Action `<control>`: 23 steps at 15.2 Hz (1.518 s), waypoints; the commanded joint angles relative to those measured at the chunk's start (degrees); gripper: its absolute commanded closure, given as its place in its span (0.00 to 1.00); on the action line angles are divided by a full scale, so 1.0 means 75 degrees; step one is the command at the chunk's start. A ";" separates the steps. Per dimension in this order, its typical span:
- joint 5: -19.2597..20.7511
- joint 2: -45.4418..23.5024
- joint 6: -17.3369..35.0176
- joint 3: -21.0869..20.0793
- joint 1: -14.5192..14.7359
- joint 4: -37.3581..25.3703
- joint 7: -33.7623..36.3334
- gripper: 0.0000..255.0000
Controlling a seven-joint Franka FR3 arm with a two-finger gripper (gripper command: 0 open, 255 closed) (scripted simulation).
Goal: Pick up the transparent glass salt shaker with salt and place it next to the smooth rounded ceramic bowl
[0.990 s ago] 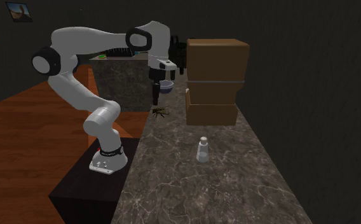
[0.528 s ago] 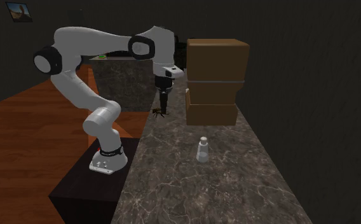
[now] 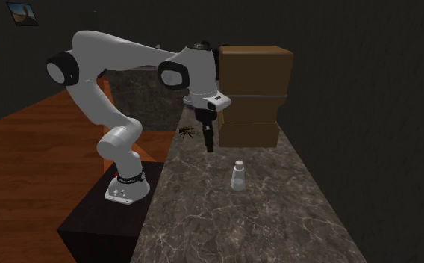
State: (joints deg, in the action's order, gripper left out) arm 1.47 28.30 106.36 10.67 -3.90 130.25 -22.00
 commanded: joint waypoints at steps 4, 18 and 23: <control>-0.0663 -0.1132 0.1010 0.0788 0.0045 -0.0544 -0.0899 0.00; -0.1757 -0.2483 0.2307 0.1360 0.0197 -0.0747 -0.1913 0.00; -0.1758 -0.2483 0.2307 0.1360 0.0197 -0.0748 -0.1913 0.00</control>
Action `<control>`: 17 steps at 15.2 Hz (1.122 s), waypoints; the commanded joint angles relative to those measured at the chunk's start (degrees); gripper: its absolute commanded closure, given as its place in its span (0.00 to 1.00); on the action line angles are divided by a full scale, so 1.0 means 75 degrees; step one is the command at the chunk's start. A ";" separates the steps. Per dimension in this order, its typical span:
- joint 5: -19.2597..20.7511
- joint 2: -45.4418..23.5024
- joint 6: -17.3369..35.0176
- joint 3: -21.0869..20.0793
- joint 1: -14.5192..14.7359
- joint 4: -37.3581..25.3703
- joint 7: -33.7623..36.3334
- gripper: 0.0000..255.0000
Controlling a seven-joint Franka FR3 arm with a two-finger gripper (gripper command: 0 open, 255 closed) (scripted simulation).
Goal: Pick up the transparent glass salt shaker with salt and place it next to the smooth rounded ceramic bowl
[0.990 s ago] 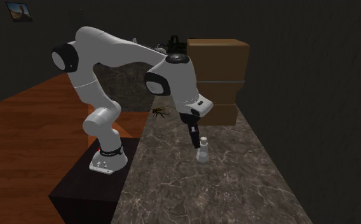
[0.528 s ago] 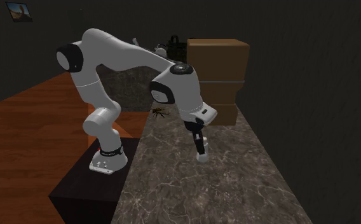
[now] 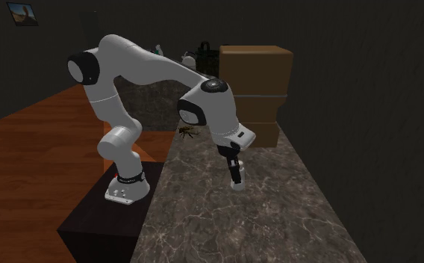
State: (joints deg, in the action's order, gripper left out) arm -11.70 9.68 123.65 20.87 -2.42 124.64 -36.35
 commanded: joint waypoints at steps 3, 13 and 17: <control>0.0000 0.0000 0.0000 0.0000 0.0000 0.0000 0.0000 1.00; 0.0049 0.0058 -0.0194 -0.0012 -0.0006 -0.0147 0.0066 1.00; 0.0132 0.0155 -0.0587 -0.0033 -0.0015 -0.0462 0.0189 1.00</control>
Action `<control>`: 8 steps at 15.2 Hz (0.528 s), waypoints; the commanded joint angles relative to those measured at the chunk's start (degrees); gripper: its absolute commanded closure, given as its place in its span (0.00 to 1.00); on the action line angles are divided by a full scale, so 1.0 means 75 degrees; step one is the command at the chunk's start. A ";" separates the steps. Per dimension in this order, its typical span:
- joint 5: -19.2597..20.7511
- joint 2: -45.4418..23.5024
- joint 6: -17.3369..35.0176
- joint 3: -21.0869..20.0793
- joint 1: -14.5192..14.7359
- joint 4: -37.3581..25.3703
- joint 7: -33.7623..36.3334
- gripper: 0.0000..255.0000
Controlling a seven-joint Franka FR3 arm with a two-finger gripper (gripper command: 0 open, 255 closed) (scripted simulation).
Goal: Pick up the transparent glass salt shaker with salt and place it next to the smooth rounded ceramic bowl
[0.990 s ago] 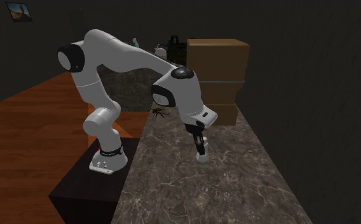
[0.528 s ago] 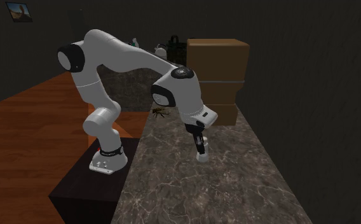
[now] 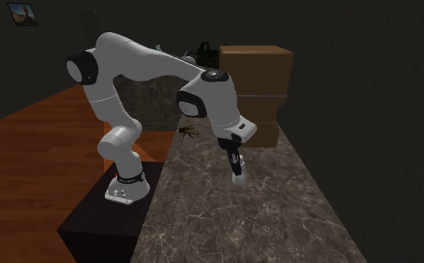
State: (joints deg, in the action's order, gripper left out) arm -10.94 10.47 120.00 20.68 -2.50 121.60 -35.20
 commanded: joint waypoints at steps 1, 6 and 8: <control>0.0048 0.0069 -0.0198 -0.0013 -0.0006 -0.0139 0.0065 1.00; 0.0120 0.0141 -0.0692 -0.0034 -0.0010 -0.0577 0.0195 1.00; 0.0141 0.0158 -0.0890 -0.0040 -0.0010 -0.0764 0.0242 1.00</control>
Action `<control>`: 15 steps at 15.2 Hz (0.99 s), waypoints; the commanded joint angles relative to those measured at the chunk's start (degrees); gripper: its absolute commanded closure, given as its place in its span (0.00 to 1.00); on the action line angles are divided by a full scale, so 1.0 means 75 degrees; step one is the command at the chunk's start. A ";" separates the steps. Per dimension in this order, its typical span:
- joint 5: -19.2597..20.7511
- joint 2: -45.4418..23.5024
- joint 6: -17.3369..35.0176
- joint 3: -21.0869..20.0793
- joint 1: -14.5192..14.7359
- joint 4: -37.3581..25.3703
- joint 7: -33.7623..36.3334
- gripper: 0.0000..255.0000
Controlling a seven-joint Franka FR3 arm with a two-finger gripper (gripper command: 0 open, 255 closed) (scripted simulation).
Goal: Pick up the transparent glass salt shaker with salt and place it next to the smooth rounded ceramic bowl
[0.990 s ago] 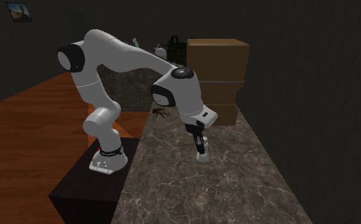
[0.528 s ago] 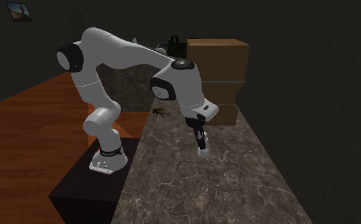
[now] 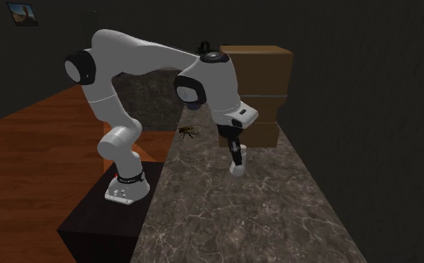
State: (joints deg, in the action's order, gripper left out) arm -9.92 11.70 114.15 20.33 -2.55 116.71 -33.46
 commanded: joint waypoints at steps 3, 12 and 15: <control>0.0032 0.0006 -0.0408 0.0000 -0.0003 -0.0406 0.0076 1.00; 0.0060 -0.0053 -0.1315 -0.0003 0.0007 -0.1382 0.0242 1.00; 0.0055 -0.0105 -0.1623 0.0003 0.0011 -0.1743 0.0288 1.00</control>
State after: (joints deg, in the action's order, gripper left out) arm -9.45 11.20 103.03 20.28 -2.46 104.96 -31.37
